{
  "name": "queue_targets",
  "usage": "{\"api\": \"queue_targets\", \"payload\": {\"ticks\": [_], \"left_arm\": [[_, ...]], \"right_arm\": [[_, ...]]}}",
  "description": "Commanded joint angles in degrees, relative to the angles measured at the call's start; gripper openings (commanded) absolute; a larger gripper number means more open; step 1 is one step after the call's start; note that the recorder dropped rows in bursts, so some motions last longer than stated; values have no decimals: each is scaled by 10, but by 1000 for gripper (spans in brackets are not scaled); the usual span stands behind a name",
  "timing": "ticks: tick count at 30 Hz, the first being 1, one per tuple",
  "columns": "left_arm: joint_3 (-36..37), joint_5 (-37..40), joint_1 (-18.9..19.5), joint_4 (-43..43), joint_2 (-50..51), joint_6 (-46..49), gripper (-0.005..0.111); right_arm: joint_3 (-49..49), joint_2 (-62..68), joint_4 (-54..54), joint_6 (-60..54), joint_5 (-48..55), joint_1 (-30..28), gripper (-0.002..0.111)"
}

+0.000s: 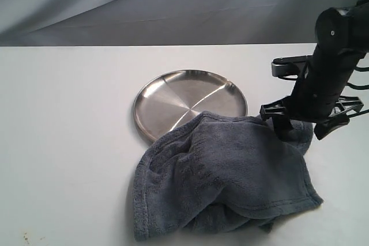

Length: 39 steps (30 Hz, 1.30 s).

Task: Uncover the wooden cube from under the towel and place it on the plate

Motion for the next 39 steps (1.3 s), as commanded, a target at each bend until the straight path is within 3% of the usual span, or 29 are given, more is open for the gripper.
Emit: {"api": "queue_targets", "payload": {"ticks": [1, 13, 21, 24, 25, 32, 39], "left_arm": [[2, -5, 1, 0, -2, -3, 0], [2, -5, 1, 0, -2, -3, 0], [2, -5, 1, 0, -2, -3, 0], [2, -5, 1, 0, -2, -3, 0], [2, -5, 1, 0, -2, -3, 0], [2, -5, 1, 0, -2, -3, 0], [2, -5, 1, 0, -2, -3, 0]], "right_arm": [[0, 20, 6, 18, -38, -5, 73], [0, 79, 11, 19, -46, -5, 69], [0, 80, 29, 19, -44, -5, 34], [0, 79, 57, -1, -36, -5, 2], [0, 74, 57, -1, -31, -5, 0], [-2, -25, 69, -15, -34, -4, 0], [-2, -110, 174, -83, -62, -4, 0]]}}
